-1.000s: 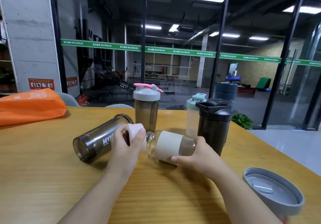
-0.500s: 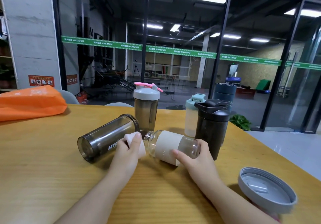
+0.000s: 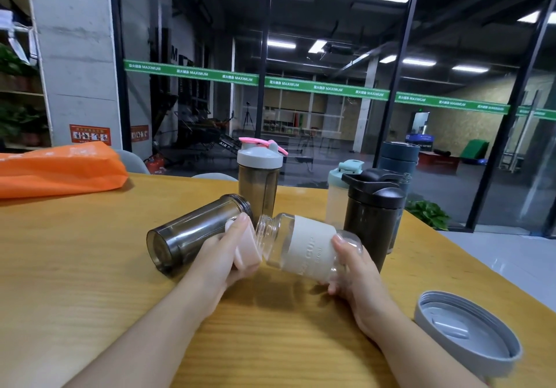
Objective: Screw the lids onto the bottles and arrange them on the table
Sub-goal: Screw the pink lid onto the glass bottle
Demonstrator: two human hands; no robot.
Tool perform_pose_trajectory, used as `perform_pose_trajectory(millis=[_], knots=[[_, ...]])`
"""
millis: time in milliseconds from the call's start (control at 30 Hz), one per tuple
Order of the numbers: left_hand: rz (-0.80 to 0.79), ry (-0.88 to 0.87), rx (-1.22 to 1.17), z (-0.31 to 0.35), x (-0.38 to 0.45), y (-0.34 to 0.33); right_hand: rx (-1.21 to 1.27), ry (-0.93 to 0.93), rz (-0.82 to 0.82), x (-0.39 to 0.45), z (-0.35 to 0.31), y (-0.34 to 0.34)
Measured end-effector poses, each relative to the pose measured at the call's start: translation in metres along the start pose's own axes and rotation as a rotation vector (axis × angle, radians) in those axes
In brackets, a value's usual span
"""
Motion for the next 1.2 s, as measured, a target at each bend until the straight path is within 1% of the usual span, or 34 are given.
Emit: perform_pose_trajectory(millis=[267,367,500,700,867,967,1067,1200], knots=[[-0.048,-0.035,0.204,0.008,0.004,0.005,-0.023,-0.004,-0.079,0.005,0.002,-0.002],[-0.061,-0.007,0.289,0.005,0.007,0.01,-0.025,-0.02,-0.097,0.005,0.004,-0.002],[-0.079,0.071,0.405,0.0,0.007,0.013,-0.052,-0.029,-0.133,0.005,0.005,-0.004],[-0.087,0.136,0.322,-0.002,0.001,0.007,-0.068,-0.003,-0.144,0.002,0.002,-0.004],[-0.082,0.201,0.135,-0.003,-0.005,0.002,-0.147,0.098,-0.126,0.0,-0.005,-0.003],[-0.095,0.229,0.095,-0.003,-0.006,0.0,-0.239,0.164,-0.121,-0.002,-0.011,-0.002],[-0.149,0.21,0.086,-0.002,-0.007,-0.004,-0.287,0.188,-0.12,-0.004,-0.015,-0.001],[-0.241,0.122,0.131,0.003,-0.007,-0.005,-0.233,0.121,-0.109,-0.005,-0.014,-0.001]])
Point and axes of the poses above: each hand's wrist, its own x-axis towards the middle knuckle, its own y-axis out of the back of the hand, z = x × y, the point moved 5 cm from there along x, towards the middle knuckle, and after that the axes turned 8 degrees about -z, right-handed, at the moved point
